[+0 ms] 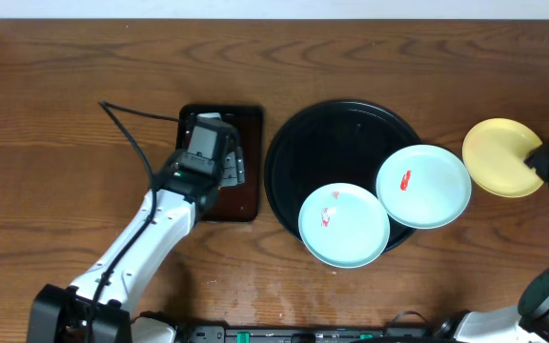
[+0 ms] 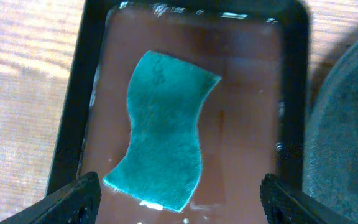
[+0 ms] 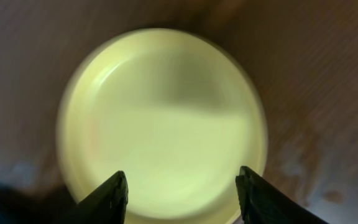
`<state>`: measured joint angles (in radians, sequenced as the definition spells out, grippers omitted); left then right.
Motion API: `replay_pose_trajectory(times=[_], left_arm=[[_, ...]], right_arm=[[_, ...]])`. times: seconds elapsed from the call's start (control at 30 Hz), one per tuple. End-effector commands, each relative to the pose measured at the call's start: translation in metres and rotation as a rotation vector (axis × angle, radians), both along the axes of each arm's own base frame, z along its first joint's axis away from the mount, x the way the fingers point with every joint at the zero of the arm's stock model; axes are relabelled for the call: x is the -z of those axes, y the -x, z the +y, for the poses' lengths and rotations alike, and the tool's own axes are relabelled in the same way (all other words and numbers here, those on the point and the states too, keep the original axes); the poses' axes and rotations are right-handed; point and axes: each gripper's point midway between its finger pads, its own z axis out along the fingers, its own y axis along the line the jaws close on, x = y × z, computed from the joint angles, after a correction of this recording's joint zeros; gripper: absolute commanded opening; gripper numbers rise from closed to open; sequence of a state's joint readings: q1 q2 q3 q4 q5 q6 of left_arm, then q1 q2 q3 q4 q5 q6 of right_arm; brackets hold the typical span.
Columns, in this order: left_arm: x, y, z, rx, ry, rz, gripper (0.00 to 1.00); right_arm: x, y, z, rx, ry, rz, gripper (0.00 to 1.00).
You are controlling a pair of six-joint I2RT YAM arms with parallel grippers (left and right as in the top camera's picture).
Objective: Clean dirty plates on tray and stack at the side
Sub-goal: 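Set yellow plate down at right side of table, release right gripper, then move right gripper to pale green plate rim and slide it upward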
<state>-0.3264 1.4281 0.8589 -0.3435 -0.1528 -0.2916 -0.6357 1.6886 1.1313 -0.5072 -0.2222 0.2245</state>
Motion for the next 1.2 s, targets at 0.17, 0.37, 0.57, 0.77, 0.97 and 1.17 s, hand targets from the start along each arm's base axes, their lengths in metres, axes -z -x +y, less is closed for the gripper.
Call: replay_pose_trajectory(times=[0.17,0.37,0.57,0.77,0.97,1.17], left_arm=[[-0.019,-0.006,0.008,-0.057,0.251,0.075,0.78],[-0.02,-0.006,0.022,-0.096,0.257,0.09,0.78],[-0.02,-0.006,0.022,-0.096,0.257,0.09,0.79],[-0.019,-0.005,0.022,-0.096,0.256,0.092,0.79],[-0.019,-0.005,0.022,-0.096,0.255,0.095,0.79],[-0.017,-0.002,0.022,-0.098,0.253,0.109,0.79]], right_arm=[[-0.051,-0.026,0.097,-0.281,-0.142,0.048,0.55],[-0.04,0.0,0.19,-0.525,-0.207,0.229,0.63],[-0.032,0.035,0.257,-0.7,-0.241,0.38,0.58],[-0.021,0.061,0.309,-0.866,-0.226,0.458,0.99],[-0.019,0.075,0.337,-0.954,-0.21,0.484,0.81],[-0.008,0.09,0.337,-0.858,-0.15,0.579,0.21]])
